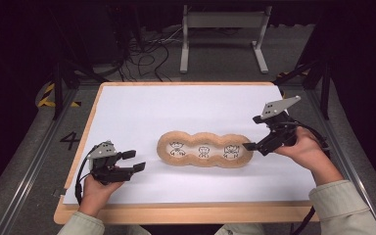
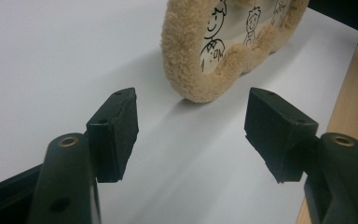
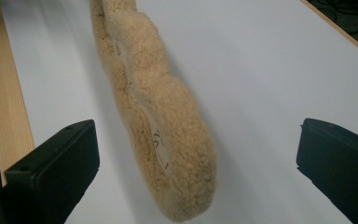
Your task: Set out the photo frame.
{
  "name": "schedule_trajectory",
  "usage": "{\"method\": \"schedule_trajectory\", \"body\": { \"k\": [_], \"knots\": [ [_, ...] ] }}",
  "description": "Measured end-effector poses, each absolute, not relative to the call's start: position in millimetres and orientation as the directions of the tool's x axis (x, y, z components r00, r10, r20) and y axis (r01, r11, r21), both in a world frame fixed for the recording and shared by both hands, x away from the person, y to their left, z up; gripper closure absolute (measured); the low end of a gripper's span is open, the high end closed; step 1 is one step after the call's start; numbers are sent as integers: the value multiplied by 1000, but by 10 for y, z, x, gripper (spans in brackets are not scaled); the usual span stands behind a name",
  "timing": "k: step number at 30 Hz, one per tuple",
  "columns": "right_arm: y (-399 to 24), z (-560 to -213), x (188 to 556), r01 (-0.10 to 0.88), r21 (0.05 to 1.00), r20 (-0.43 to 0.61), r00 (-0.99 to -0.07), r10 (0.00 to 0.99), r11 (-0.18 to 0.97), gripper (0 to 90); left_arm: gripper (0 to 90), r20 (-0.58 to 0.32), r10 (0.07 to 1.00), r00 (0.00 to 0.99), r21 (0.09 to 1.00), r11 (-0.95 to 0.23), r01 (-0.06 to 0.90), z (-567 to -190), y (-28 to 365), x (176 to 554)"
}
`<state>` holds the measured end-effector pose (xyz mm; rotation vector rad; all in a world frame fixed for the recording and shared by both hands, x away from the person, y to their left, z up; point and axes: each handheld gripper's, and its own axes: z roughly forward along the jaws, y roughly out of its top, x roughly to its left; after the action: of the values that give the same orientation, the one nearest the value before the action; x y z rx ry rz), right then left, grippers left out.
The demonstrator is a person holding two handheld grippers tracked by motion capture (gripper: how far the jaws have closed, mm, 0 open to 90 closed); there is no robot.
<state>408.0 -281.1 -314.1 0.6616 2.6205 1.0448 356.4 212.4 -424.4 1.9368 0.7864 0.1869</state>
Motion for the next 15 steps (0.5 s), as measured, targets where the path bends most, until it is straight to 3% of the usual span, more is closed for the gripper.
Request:
{"method": "schedule_trajectory", "body": {
  "k": [15],
  "knots": [
    [-3127,-3504,3852,358,779,-18,-808,589,515,0,259,-234,644,729,845,-237,480,-4304,2234,3568]
  ]
}}
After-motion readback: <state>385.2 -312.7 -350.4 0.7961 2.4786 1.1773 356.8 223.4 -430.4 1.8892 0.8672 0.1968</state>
